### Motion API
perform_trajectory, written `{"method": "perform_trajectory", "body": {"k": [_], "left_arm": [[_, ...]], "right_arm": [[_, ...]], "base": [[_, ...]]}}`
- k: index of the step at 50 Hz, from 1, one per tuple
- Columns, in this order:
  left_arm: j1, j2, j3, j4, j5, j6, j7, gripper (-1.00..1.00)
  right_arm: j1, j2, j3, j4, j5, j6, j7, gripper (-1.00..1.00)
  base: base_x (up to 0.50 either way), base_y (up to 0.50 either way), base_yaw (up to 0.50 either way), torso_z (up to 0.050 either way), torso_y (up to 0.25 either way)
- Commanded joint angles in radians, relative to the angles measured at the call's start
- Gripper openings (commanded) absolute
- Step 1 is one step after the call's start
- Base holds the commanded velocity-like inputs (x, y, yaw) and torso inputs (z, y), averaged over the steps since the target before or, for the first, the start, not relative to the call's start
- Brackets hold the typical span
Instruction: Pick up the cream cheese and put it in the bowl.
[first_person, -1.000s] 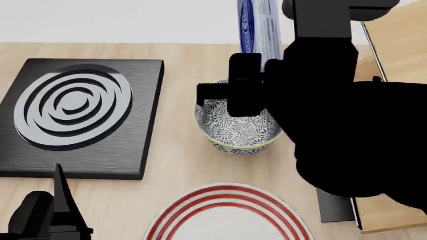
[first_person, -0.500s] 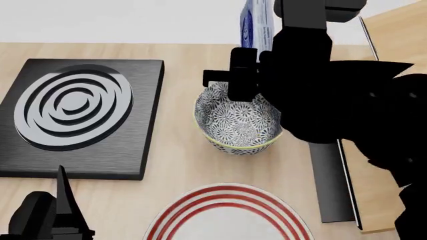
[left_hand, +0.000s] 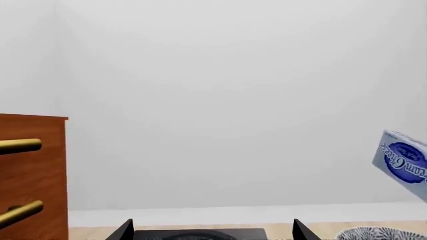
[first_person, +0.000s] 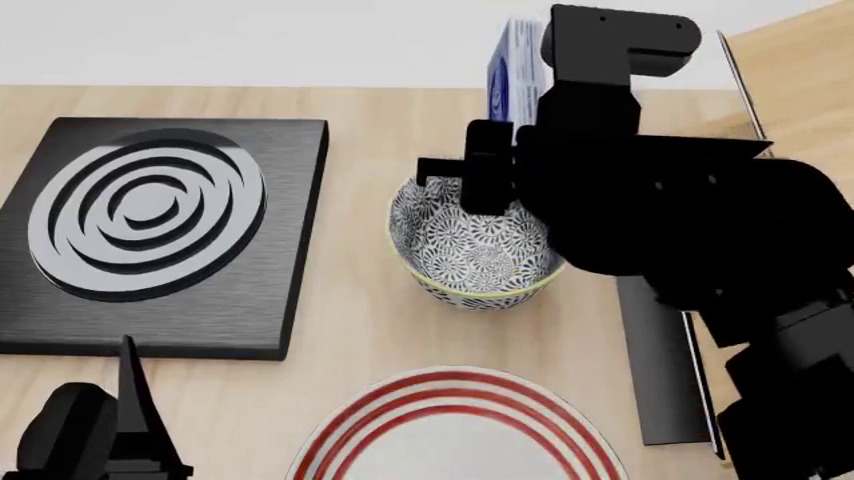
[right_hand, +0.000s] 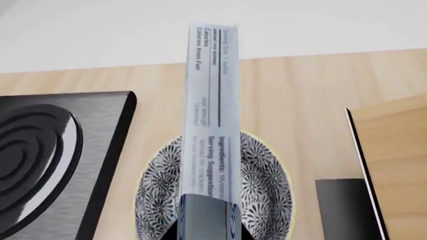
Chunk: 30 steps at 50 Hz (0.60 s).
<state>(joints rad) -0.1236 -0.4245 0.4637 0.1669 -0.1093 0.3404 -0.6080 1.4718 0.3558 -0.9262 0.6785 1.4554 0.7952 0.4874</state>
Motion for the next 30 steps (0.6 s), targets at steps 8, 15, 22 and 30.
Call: {"method": "perform_trajectory", "body": {"k": [8,15,22,30], "left_arm": [[-0.002,-0.002,0.008,-0.007,0.001,0.006,0.005,1.00],[-0.002,-0.002,0.009,-0.010,0.003,0.008,0.003,1.00],[-0.001,-0.003,0.011,-0.012,0.007,0.008,0.002,1.00],[-0.002,-0.003,0.012,-0.012,0.008,0.006,0.001,1.00]], "right_arm": [[0.025,-0.107,-0.075,0.232,-0.167,-0.111,-0.191,-1.00],[0.022,-0.143,-0.090,0.310,-0.192,-0.148,-0.255,-1.00],[0.023,-0.198,-0.113,0.436,-0.229,-0.197,-0.336,-1.00],[0.017,-0.233,-0.123,0.509,-0.249,-0.235,-0.389,-1.00]], "base": [[0.00,0.00,0.00,0.001,0.001],[0.00,0.00,0.00,0.000,0.000],[0.00,0.00,0.00,0.000,0.000],[0.00,0.00,0.00,0.000,0.001]]}}
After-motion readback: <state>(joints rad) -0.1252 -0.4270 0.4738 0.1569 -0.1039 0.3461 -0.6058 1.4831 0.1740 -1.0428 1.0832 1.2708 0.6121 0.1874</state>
